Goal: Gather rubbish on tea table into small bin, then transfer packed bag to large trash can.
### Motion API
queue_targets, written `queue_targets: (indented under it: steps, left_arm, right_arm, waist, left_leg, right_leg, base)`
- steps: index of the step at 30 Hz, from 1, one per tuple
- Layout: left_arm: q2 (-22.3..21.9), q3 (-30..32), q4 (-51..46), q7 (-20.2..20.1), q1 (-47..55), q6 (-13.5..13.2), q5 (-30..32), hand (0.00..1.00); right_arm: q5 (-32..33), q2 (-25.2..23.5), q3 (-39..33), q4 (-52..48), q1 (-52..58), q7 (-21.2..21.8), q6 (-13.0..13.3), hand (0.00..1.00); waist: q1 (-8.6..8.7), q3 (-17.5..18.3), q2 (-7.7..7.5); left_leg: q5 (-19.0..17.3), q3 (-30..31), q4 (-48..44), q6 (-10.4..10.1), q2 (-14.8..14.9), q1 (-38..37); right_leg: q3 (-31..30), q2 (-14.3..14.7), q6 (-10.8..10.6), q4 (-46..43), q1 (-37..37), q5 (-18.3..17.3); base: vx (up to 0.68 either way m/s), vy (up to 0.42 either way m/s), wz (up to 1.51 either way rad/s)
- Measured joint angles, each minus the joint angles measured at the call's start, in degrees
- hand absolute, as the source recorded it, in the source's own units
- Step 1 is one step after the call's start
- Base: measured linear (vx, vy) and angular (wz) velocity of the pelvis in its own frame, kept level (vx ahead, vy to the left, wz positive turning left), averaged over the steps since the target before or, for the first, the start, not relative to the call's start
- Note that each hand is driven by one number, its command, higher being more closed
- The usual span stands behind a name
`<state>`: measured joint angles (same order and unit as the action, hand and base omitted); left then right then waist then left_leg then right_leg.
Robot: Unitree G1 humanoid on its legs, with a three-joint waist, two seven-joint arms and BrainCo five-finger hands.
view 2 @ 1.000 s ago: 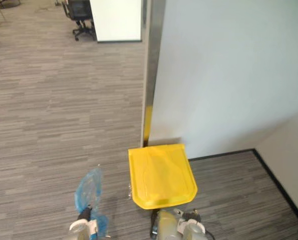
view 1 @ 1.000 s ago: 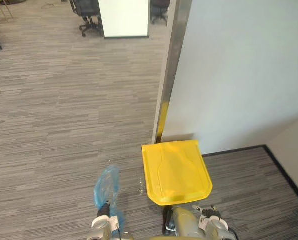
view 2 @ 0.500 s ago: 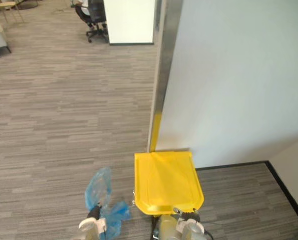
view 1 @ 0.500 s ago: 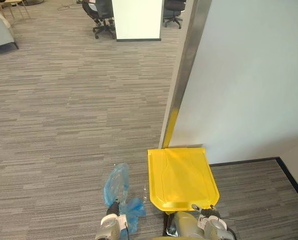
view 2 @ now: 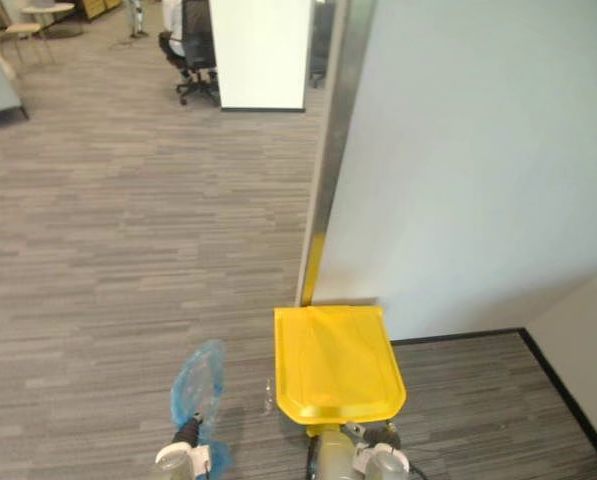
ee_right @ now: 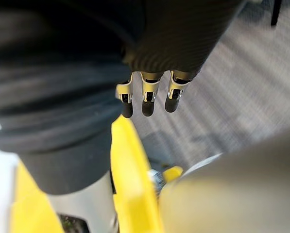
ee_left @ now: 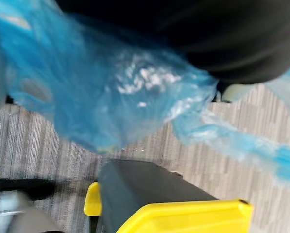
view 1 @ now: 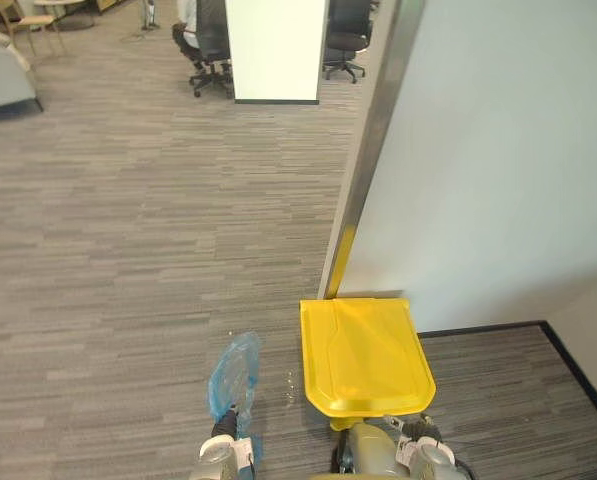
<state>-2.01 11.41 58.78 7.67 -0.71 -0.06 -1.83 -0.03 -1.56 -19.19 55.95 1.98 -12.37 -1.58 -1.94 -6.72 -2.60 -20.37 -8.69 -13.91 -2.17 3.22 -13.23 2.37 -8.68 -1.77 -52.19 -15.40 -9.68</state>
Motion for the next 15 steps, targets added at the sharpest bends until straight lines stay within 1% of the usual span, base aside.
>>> queue_targets:
  steps: [1, 2, 3, 4, 5, 6, 7, 8, 9, 10, 11, 13, 14, 15]
  left_arm:
    - [0.06, 0.10, -0.17, 0.02, 0.08, -0.02, -0.01, 1.00]
    - [-0.58, 0.70, -0.23, 0.04, 0.11, 0.35, -0.04, 1.00]
    - [-1.07, 0.74, -0.21, 0.05, 0.51, 0.45, -0.04, 1.00]
    - [-1.11, 0.71, -0.13, 0.05, 0.59, 0.45, -0.03, 1.00]
    - [-0.93, 0.09, 0.06, 0.07, 0.64, 0.44, -0.08, 1.00]
    - [-0.50, -1.40, 0.53, 0.14, 0.42, 0.43, -0.27, 1.00]
    - [-0.44, -1.80, 0.66, 0.16, 0.40, 0.43, -0.56, 1.00]
    - [-0.13, -3.20, 1.53, 0.08, 0.30, 0.42, -0.76, 1.00]
    - [0.40, -4.26, 1.73, -0.01, 0.24, 0.41, -0.83, 1.00]
    - [0.57, -4.47, 1.73, 0.00, 0.20, 0.41, -0.83, 1.00]
    - [1.03, -4.61, 1.80, -0.01, 0.44, 0.42, -0.81, 1.00]
    - [1.48, -4.53, 2.22, 0.00, 0.37, 0.42, -0.85, 1.00]
    - [1.68, -4.39, 2.53, 0.00, 0.08, 0.42, -1.11, 1.00]
    - [1.65, -4.16, 2.50, 0.00, 0.11, 0.41, -1.15, 1.00]
  right_arm:
    - [-0.01, -0.03, 0.03, 0.04, 0.10, 0.02, -0.01, 0.00]
    - [-0.06, 0.10, -0.44, 0.07, 0.40, 0.03, -0.16, 0.00]
    - [-0.06, 0.53, -0.99, 0.20, 0.37, -0.01, -0.22, 0.00]
    - [-0.06, 0.68, -1.06, 0.35, 0.26, -0.01, -0.21, 0.00]
    - [-0.07, 1.20, -1.01, 2.11, -0.11, 0.08, -0.18, 0.00]
    - [-0.09, 1.57, -1.43, 3.98, -1.20, 0.09, -0.25, 0.00]
    - [-0.07, 1.71, -1.67, 4.29, -1.39, 0.12, -0.38, 0.00]
    - [-0.09, 1.91, -2.62, 5.00, -1.86, 0.10, -0.60, 0.00]
    - [-0.09, 1.95, -3.30, 6.47, -1.85, 0.08, -0.73, 0.00]
    - [-0.09, 1.95, -3.42, 6.83, -1.78, 0.08, -0.74, 0.00]
    - [-0.04, 2.05, -3.72, 7.88, -1.65, 0.09, -0.70, 0.00]
    - [0.01, 2.16, -3.82, 7.91, -1.54, 0.09, -0.62, 0.00]
    - [0.01, 2.19, -3.82, 7.91, -1.64, 0.08, -0.63, 0.00]
    - [0.01, 2.18, -3.78, 7.91, -1.63, 0.07, -0.64, 0.00]
  waist:
    - [-0.10, 0.25, -0.17]
    - [-0.50, 1.54, 0.77]
    - [-0.85, 2.63, 2.12]
    - [-0.88, 2.96, 2.43]
    - [-0.89, 3.82, 2.60]
    - [-0.88, 3.80, 2.91]
    - [-0.83, 3.88, 3.20]
    - [-0.40, 3.85, 3.15]
    - [-0.21, 3.63, 2.28]
    - [-0.21, 3.57, 2.05]
    - [-0.09, 3.62, 1.88]
    - [0.01, 3.60, 1.97]
    - [0.09, 3.41, 1.81]
    - [0.05, 3.10, 1.80]
  left_leg:
    - [0.11, -0.04, -0.30, -0.23, -0.24, 0.70]
    - [1.63, -0.66, 0.84, -1.00, 0.38, 1.67]
    - [2.99, -1.90, 2.20, -1.20, 1.20, 2.49]
    - [3.84, -2.19, 2.88, -1.21, 1.20, 2.98]
    - [5.65, -2.89, 4.45, -1.23, 0.77, 4.35]
    - [6.23, -2.69, 5.69, -1.42, 0.74, 4.44]
    - [6.38, -2.54, 5.94, -1.42, 0.78, 4.53]
    - [7.96, -1.22, 5.90, -1.29, 0.59, 5.16]
    - [9.91, 0.14, 5.97, -0.96, -0.01, 5.25]
    - [10.40, 0.51, 6.03, -0.87, -0.11, 5.24]
    - [11.25, 1.58, 6.25, -0.91, -0.28, 5.48]
    - [11.96, 2.04, 6.67, -0.72, -0.39, 6.53]
    - [12.72, 3.30, 6.79, -0.90, -0.75, 7.47]
    - [12.82, 3.47, 6.75, -0.88, -0.80, 7.27]
  right_leg:
    - [0.30, -0.42, -0.50, 2.28, 0.79, -1.07]
    - [2.01, 0.87, -0.91, 10.96, 3.10, -2.97]
    - [2.17, 2.20, -0.88, 16.71, 4.54, -2.91]
    - [2.06, 2.59, -0.87, 19.53, 5.16, -2.91]
    - [1.20, 3.30, -0.82, 26.69, 6.51, -2.80]
    - [0.66, 3.81, -1.14, 31.30, 7.79, -2.60]
    - [0.68, 4.09, -1.23, 32.14, 7.87, -2.02]
    - [0.88, 4.42, -1.08, 34.85, 8.98, -0.20]
    - [0.94, 4.22, -0.89, 37.10, 10.27, 1.29]
    - [0.96, 4.14, -0.93, 37.91, 10.67, 1.78]
    - [1.15, 4.11, -0.95, 40.13, 11.59, 3.06]
    - [1.94, 3.94, -0.94, 41.75, 11.49, 4.48]
    - [2.65, 3.53, -0.95, 42.90, 11.48, 5.60]
    - [2.99, 3.45, -0.85, 42.99, 11.54, 5.86]
  base:
    - [-0.01, -0.113, -0.20]
    - [0.02, -0.070, -0.43]
    - [0.02, -0.053, -0.50]
    - [-0.04, -0.047, -0.52]
    - [-0.07, -0.063, -0.49]
    - [-0.08, -0.082, -0.44]
    - [-0.07, -0.061, -0.11]
    - [-0.09, -0.103, 0.11]
    - [-0.09, -0.098, 0.16]
    - [-0.08, -0.093, 0.08]
    - [-0.06, -0.033, 0.03]
    - [-0.10, -0.019, 0.19]
    - [-0.12, -0.010, 0.33]
    - [-0.12, -0.007, 0.35]
